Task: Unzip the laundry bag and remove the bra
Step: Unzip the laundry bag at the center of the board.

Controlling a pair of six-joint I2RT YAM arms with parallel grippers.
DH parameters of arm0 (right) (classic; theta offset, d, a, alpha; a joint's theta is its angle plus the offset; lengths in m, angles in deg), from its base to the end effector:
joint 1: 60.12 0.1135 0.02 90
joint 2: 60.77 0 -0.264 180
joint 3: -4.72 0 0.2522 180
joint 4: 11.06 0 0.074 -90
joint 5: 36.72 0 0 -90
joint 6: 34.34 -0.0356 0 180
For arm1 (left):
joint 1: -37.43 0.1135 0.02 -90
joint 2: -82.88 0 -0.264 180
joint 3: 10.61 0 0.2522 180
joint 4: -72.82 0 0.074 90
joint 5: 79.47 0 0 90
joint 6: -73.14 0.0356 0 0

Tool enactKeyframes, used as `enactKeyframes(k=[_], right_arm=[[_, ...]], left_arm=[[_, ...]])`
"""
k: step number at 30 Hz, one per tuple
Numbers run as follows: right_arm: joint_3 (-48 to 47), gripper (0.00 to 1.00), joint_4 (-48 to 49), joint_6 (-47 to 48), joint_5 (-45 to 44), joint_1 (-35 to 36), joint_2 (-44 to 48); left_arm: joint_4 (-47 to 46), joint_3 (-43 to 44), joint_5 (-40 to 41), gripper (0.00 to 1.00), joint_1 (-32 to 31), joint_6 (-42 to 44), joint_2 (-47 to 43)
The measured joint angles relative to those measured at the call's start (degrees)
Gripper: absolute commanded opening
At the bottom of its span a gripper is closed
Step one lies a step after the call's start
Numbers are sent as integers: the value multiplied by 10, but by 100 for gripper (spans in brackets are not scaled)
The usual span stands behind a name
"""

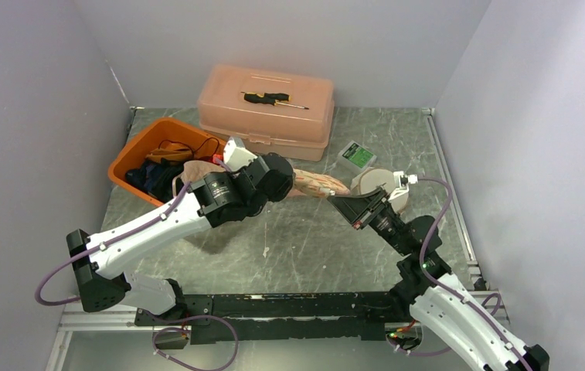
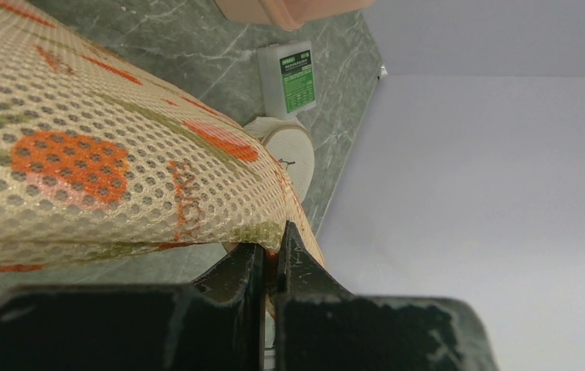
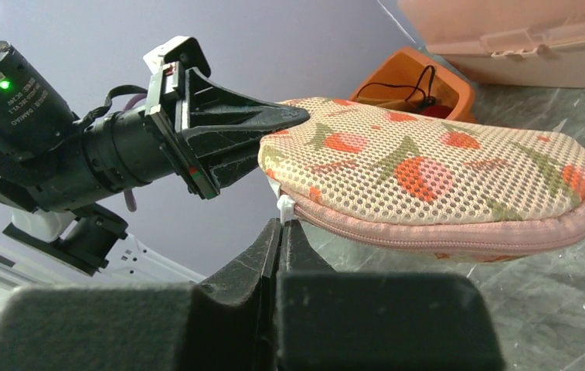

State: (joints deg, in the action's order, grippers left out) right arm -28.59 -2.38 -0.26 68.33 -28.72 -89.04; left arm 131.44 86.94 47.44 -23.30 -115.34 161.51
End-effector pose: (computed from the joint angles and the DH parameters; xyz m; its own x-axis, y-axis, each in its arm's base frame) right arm 0.1181 0.0829 0.2864 -0.4816 0.6431 -0.5954 -0.5703 0.2859 0.7701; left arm 0.1582 -0.2385 0.3886 -0.4204 -0.8675 -0.2660 -0.3784 0.4340 -0.8176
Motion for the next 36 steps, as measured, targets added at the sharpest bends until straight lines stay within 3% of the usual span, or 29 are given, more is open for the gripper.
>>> enactKeyframes(k=[11,25,31,36], right_arm=[[5,0,-44,18,2,0,38],[0,0,-292,99,-99,1,153],[0,0,-369,118,-152,1,194],[4,0,-397,144,-145,1,225]], left_arm=[[-11,-11,-1,3,-2,-1,-1],[-147,-114,-45,3,4,97,-23],[-219,-153,-122,3,38,167,-34],[-309,-206,-224,3,76,254,-34]])
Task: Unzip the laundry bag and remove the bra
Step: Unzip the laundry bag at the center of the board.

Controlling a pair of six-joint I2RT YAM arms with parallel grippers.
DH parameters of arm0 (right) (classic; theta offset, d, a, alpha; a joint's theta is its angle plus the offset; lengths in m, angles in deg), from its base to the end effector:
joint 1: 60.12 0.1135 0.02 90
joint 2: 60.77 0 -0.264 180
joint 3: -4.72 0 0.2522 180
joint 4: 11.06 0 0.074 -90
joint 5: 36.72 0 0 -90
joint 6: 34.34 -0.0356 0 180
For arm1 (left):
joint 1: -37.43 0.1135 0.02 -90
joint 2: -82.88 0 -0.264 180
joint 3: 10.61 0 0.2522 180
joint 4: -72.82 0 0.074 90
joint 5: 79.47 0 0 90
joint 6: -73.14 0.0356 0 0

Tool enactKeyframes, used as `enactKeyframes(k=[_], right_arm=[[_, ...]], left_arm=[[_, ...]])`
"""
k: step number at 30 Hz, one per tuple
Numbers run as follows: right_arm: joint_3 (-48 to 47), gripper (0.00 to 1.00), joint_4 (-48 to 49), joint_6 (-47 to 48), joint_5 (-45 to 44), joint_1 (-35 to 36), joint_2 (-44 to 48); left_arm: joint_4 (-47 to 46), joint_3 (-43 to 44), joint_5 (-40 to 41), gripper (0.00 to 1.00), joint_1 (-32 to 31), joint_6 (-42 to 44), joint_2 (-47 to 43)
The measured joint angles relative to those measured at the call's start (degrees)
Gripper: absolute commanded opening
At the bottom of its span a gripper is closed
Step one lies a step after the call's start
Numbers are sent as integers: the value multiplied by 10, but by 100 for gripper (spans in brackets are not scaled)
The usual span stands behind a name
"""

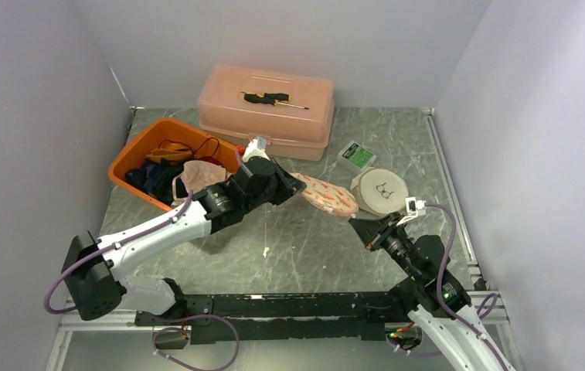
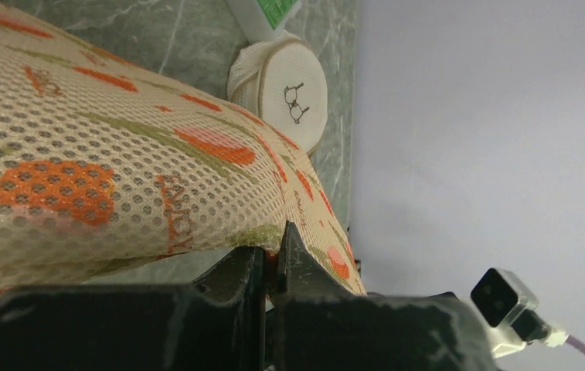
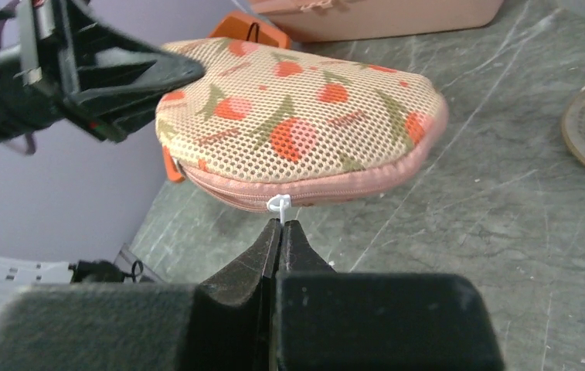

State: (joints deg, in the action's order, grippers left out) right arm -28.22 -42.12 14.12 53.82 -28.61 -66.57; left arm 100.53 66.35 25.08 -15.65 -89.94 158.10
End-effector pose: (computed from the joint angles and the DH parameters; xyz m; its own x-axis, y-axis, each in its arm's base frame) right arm 0.0775 0.0479 0.2477 -0.3955 0.5353 -0.7463 -0.3585 0.6581 0.6621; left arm 0.1887 -0.2363 0.3289 -0.6871 -0.6271 -0.3669 -0.0659 0.5567 -0.8281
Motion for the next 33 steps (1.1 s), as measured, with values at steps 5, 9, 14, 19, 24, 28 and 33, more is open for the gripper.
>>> enactKeyframes(k=[5,9,14,19,24,28,33], right_arm=[[25,0,2,29,58,0,18],[48,0,2,41,92,0,18],[81,0,14,47,140,0,15],[117,0,47,47,176,0,-5],[144,0,88,45,193,0,-57],[151,0,115,44,196,2,-82],[162,0,162,38,196,5,-106]], left_arm=[[-80,-31,-112,3,39,99,17],[-148,-73,-183,12,61,155,36],[-190,-160,-223,49,66,209,34],[-193,-261,-216,93,65,226,-16],[-173,-298,-182,94,61,188,-80],[-125,-308,-151,94,34,106,-141],[-97,-308,-106,94,-57,-23,-136]])
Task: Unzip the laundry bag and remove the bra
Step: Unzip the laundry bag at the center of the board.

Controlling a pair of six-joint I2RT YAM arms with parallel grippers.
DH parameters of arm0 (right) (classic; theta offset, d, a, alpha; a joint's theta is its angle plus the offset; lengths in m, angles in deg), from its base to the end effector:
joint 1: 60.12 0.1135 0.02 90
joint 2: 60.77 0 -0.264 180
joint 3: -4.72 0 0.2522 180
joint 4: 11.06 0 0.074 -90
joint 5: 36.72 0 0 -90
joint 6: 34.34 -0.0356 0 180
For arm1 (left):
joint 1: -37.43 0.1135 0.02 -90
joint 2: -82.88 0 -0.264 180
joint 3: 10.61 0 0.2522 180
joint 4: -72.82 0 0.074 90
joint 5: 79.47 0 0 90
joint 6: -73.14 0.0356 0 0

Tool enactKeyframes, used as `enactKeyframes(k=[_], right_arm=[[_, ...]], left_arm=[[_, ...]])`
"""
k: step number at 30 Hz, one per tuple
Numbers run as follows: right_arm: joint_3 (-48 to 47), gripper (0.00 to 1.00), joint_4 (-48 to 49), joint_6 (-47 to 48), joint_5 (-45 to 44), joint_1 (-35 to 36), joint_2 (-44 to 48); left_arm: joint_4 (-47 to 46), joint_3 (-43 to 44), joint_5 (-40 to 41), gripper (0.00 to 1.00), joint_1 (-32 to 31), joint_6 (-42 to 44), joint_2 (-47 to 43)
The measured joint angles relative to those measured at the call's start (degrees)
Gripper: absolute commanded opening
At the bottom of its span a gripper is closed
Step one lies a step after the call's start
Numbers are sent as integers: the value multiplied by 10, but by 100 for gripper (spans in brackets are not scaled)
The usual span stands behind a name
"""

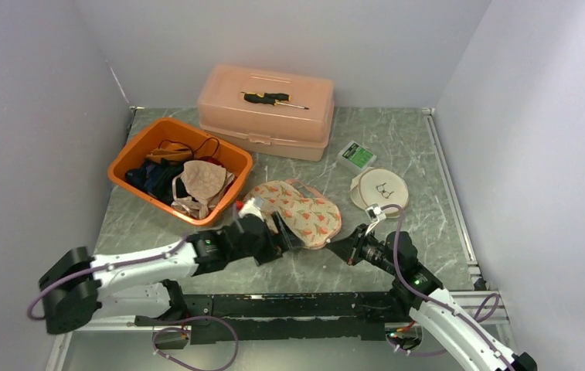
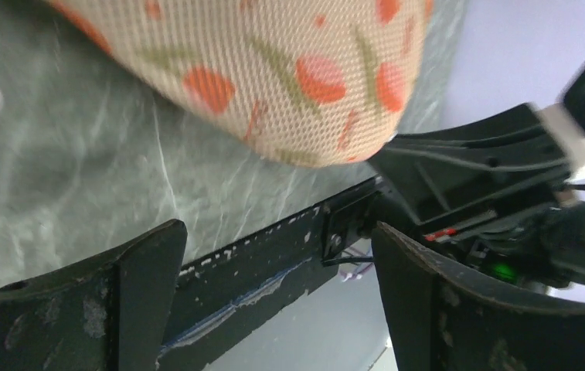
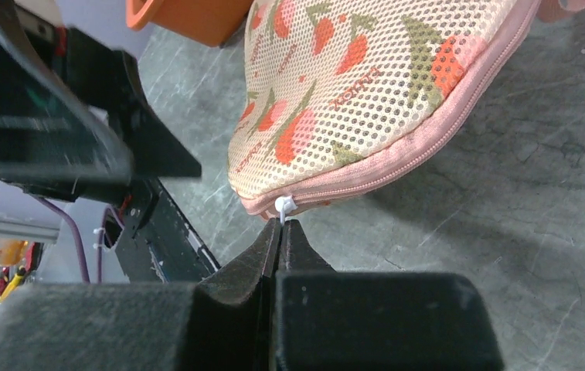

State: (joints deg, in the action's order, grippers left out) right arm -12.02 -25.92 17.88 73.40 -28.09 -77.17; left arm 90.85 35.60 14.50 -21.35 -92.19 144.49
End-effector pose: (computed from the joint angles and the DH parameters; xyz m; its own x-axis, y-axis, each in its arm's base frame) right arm 0.0977 0.0756 0.1626 -0.6460 0.2744 -0.7123 -0.4865 0.5710 0.6612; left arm 0.1208 -0.1946 0.2184 -0.8687 -0.4287 -0.2483 -0.0678 0.5992 -0.7977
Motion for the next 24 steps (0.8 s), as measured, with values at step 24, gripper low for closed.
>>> enactKeyframes(k=[24], right_arm=[[11,0,9,-3,-16,52,-7]], left_arm=[[-128,-14,200,94,-163,-209,97]])
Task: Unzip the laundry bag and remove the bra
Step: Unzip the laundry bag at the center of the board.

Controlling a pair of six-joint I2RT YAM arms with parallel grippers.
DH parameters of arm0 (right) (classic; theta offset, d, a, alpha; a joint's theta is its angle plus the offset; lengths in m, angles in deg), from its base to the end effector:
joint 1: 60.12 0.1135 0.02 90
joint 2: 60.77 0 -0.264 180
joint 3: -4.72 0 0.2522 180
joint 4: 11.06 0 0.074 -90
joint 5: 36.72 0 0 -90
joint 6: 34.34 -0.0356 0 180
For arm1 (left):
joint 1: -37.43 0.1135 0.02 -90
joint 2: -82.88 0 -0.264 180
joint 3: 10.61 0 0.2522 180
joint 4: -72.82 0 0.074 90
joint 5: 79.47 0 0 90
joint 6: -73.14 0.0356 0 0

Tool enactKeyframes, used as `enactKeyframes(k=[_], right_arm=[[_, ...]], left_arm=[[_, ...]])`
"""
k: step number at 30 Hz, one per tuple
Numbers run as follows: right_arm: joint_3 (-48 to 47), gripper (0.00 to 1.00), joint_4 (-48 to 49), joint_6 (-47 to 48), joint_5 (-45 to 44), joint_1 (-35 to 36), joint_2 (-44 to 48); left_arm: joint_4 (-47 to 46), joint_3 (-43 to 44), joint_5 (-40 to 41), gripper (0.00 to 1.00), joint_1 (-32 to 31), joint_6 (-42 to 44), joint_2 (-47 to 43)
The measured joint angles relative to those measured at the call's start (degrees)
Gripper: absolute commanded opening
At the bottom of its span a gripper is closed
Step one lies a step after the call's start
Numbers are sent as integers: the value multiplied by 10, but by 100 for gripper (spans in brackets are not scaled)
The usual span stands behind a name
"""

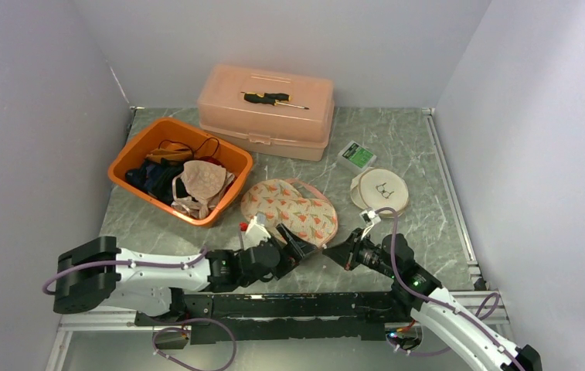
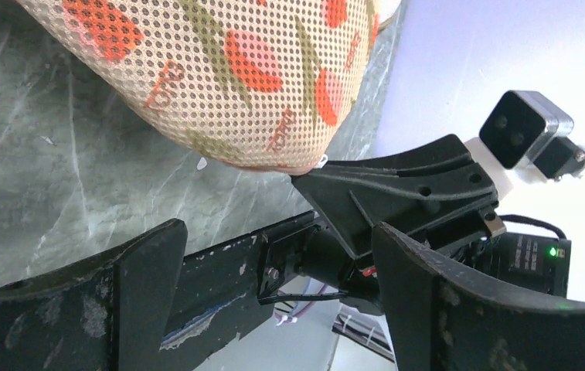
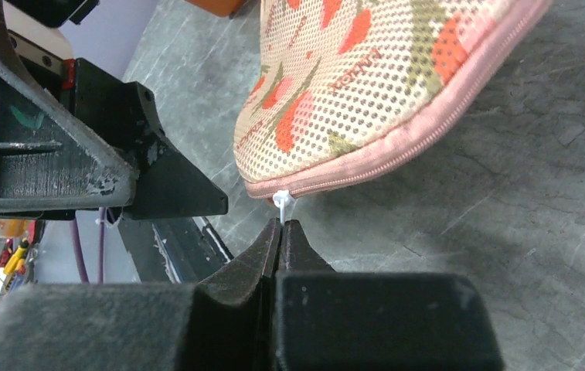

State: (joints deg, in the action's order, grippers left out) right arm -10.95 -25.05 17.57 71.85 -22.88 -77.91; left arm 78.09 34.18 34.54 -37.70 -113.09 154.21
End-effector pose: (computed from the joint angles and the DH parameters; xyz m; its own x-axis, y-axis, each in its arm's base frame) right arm 0.0916 0.0839 0.1561 -0.6716 0.2240 -0.7062 -0.5129 0.5473 0.6614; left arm 0.0786 -0.2395 0.1948 -0.7748 -0.6206 -0.1210 -0.2207 0.4447 -0.8681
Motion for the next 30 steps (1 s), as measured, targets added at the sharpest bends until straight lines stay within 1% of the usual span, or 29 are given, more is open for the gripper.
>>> enactKeyframes(k=[5,13,14,16,17,20,24,30], right_arm=[[0,0,13,-2,0,3,-16],[0,0,48,-7,0,22,-56],[0,0,52,-7,0,25,-58],[0,0,56,-8,-1,31,-61],[0,0,58,-8,-1,33,-61],[0,0,59,-8,-4,38,-57],[0,0,58,-8,-12,39,-47],[0,0,31,-8,-40,40,-36]], left_arm=[[-30,-24,37,94,-17,10,-7],[-75,-26,49,94,-6,5,46],[-80,-27,49,93,0,3,51],[-86,-27,47,89,12,-1,58],[-89,-27,46,86,19,-4,62],[-99,-27,37,69,39,-5,77],[-107,-27,22,40,59,-4,94],[-105,-27,7,4,70,-4,88]])
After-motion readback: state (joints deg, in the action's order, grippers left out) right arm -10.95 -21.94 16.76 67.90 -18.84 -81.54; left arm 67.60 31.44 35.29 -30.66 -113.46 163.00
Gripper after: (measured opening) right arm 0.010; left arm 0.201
